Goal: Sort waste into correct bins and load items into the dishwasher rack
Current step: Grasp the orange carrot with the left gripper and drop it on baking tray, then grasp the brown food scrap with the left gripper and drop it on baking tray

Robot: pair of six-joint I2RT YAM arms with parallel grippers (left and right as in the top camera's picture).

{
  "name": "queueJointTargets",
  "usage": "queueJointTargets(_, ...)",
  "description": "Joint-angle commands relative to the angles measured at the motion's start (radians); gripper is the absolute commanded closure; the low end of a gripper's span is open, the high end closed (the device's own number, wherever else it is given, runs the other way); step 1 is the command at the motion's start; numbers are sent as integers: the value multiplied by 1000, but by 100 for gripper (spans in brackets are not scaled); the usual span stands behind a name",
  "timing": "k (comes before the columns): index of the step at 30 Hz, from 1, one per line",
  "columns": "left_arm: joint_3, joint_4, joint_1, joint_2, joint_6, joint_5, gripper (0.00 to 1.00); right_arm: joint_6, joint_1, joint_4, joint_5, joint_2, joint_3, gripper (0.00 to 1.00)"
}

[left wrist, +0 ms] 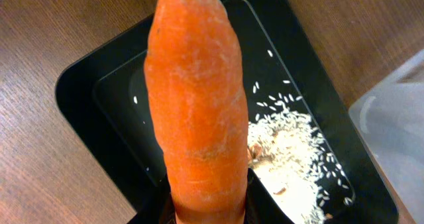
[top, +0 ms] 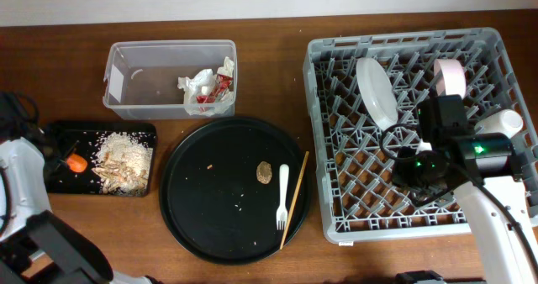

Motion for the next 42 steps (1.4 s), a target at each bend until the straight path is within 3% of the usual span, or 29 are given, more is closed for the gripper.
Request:
queueJointTargets(1, -6, 5, 5, 100, -10, 8, 92, 2, 4, -10, 19, -12, -2, 60)
queueJointTargets(2, -6, 5, 5, 116, -10, 8, 80, 2, 4, -9, 19, -12, -2, 60)
queueJointTargets(3, -6, 5, 5, 117, -10, 8, 76, 2, 4, -9, 19, -12, -2, 60)
queueJointTargets(6, -6, 5, 5, 117, -10, 8, 51, 2, 4, -9, 19, -12, -2, 60)
queueJointTargets(7, -6, 1, 5, 117, -10, 8, 38, 2, 4, -9, 19, -12, -2, 60)
queueJointTargets(12, -3, -10, -49, 70, -10, 108, 36, 2, 4, -8, 19, -12, -2, 60)
queueJointTargets(14, -3, -10, -201, 15, -1, 138, 36, 2, 4, -5, 19, -12, -2, 60)
queueJointTargets(16, -4, -21, -480, -13, 50, 138, 35, 2, 4, -5, 19, -12, -2, 60)
queueJointTargets(19, -13, -21, -874, 34, 108, 63, 26, 2, 4, -1, 19, -12, -2, 60)
queueJointTargets(24, -13, -10, -1146, 286, 85, 64, 25, 2, 4, -2, 19, -12, -2, 60)
queueJointTargets(27, -13, -3, -1183, 357, 85, 68, 26, 2, 4, -2, 19, -12, -3, 60)
queueJointTargets(29, -13, -11, -1183, 357, 85, 68, 34, 2, 4, -2, 19, -12, -2, 60)
queueJointTargets(30, -13, -36, -1183, 357, 85, 66, 45, 2, 4, -2, 19, -12, -2, 60)
queueJointTargets(42, 82, -366, -1185, 346, 85, 7, 40, 2, 4, -6, 19, -12, -3, 60)
